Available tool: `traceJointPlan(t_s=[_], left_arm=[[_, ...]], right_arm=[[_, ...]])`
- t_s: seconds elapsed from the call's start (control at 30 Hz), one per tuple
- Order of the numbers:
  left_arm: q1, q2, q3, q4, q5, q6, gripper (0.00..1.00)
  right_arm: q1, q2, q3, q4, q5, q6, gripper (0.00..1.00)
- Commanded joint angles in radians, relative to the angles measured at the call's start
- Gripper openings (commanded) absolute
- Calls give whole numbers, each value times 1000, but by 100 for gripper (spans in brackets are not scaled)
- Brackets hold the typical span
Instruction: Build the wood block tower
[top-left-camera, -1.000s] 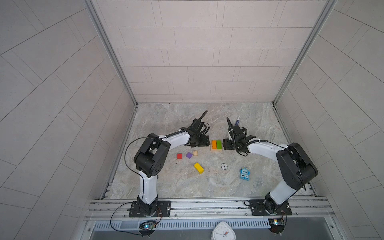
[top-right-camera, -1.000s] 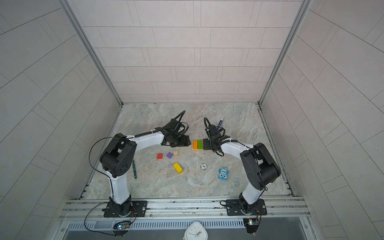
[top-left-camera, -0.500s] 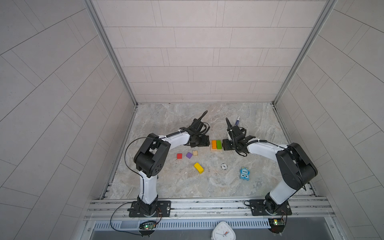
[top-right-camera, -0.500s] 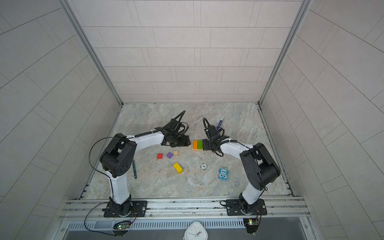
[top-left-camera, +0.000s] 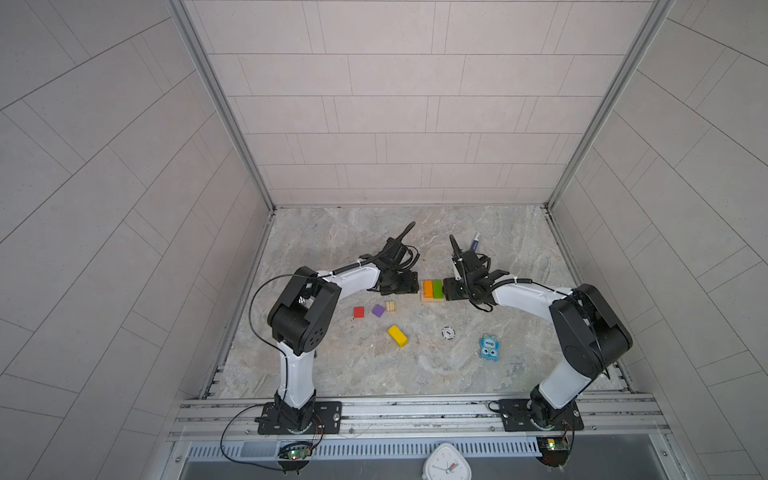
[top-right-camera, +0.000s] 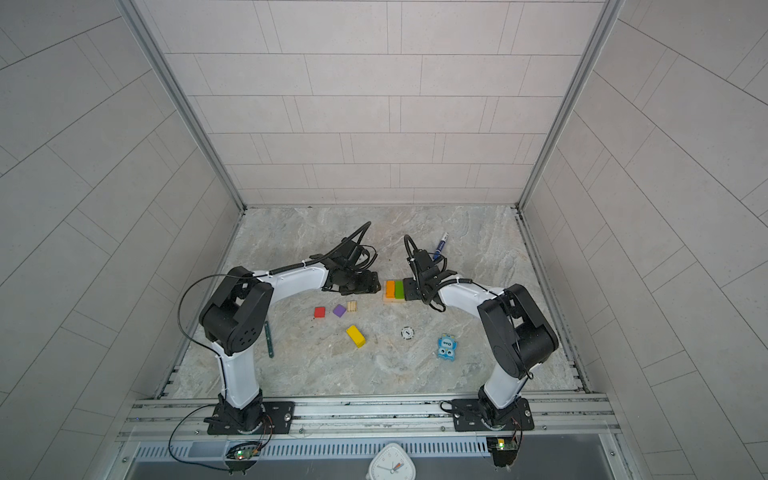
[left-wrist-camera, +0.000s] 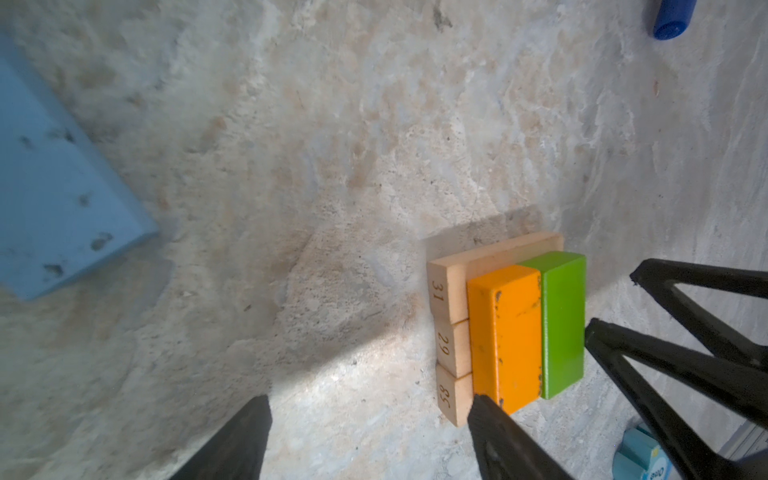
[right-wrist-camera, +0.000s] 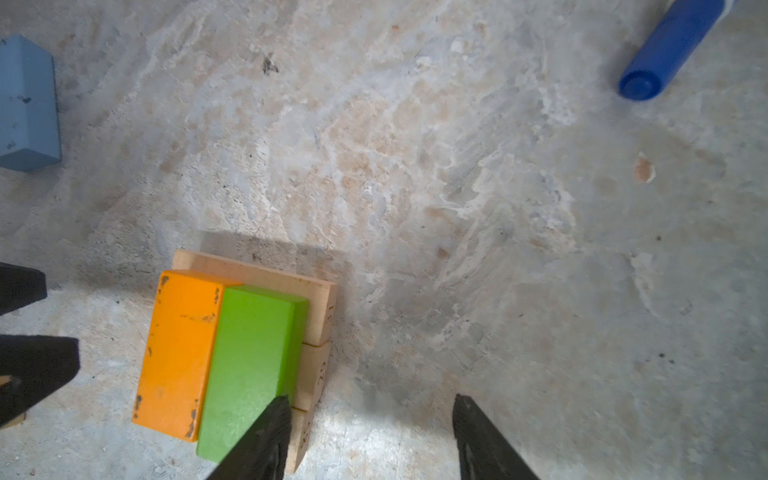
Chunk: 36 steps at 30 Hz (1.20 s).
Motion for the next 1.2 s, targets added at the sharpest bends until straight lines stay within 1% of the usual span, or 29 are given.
traceJointPlan(t_s=[0.0,0.27,0.43,0.7,0.87,1.07,1.17], left_arm=[[-5,-16,16,-17,-12,19,82],[-5,-17,16,-18,-12,20,82],[-6,-17,15,-19,-15,22,82],[-2,-38,57,-72,-22,38,82],[-1,-68,95,-133,-37,61,82],[0,-133,79,-193,-34,77,82],[-1,-190,52,-228,-30,100,82]], right_arm=[[7,11,19,-20,5,-8,63],[9,13,22,-22,8,-9,63],[9,-6,10,-21,30,-2,62],[9,-114,-77,34,76,17,63],[9,-173,-122,62,75,13,63],[10,-272,-172,50,65,-8,64],[10,-333,-200,31,50,-19,67]])
